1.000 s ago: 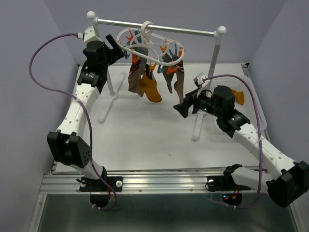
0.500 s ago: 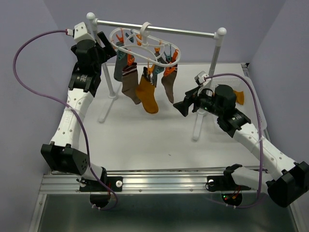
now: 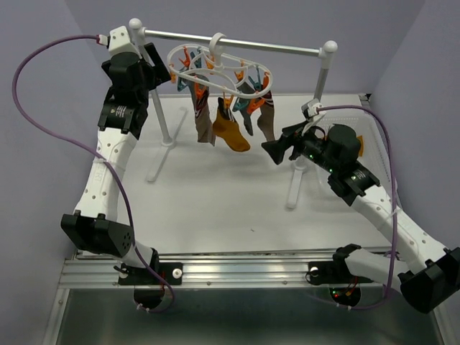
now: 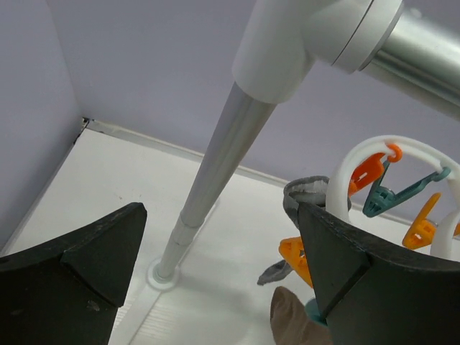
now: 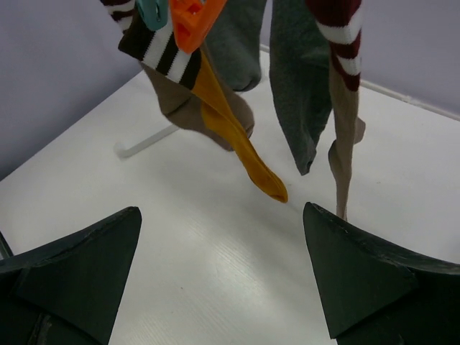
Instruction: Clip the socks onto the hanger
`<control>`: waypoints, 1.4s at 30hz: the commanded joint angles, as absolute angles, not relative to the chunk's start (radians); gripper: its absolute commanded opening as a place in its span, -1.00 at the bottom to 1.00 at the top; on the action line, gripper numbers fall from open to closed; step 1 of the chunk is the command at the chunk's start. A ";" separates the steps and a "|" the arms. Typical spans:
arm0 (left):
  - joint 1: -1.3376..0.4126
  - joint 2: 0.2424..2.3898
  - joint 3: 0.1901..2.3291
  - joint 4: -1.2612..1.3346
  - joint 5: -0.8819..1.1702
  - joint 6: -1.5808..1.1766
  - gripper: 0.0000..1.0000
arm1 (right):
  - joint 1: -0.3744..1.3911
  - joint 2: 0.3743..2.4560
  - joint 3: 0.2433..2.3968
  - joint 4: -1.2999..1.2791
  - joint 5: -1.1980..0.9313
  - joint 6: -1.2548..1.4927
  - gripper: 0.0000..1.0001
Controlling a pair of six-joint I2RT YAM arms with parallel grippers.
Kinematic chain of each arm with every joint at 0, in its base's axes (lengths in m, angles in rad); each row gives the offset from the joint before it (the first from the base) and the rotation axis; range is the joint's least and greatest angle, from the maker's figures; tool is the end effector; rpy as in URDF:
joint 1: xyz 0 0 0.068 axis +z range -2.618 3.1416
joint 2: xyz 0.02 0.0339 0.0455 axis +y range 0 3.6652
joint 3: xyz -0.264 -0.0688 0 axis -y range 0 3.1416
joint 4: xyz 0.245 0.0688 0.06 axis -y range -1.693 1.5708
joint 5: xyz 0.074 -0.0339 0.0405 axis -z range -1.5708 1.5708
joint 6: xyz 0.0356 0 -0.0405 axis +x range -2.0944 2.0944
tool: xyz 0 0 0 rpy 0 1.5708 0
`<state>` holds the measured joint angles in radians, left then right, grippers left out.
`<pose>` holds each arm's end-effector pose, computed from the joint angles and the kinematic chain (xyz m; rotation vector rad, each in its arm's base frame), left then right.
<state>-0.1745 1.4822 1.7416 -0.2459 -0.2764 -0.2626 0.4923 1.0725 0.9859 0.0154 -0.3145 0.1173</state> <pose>0.3230 -0.0471 0.4988 -0.2854 1.5329 -0.1297 0.2157 0.1282 0.3763 -0.5537 1.5951 0.7194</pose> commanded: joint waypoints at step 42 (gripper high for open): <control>-0.420 0.844 0.982 -0.028 -0.054 -0.353 0.98 | -0.053 1.277 1.018 -0.166 0.396 0.416 1.00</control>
<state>-0.4137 0.9207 1.0122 -0.0917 -0.0132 -0.3668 0.0303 1.1660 0.9180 -0.1619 0.5350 0.3904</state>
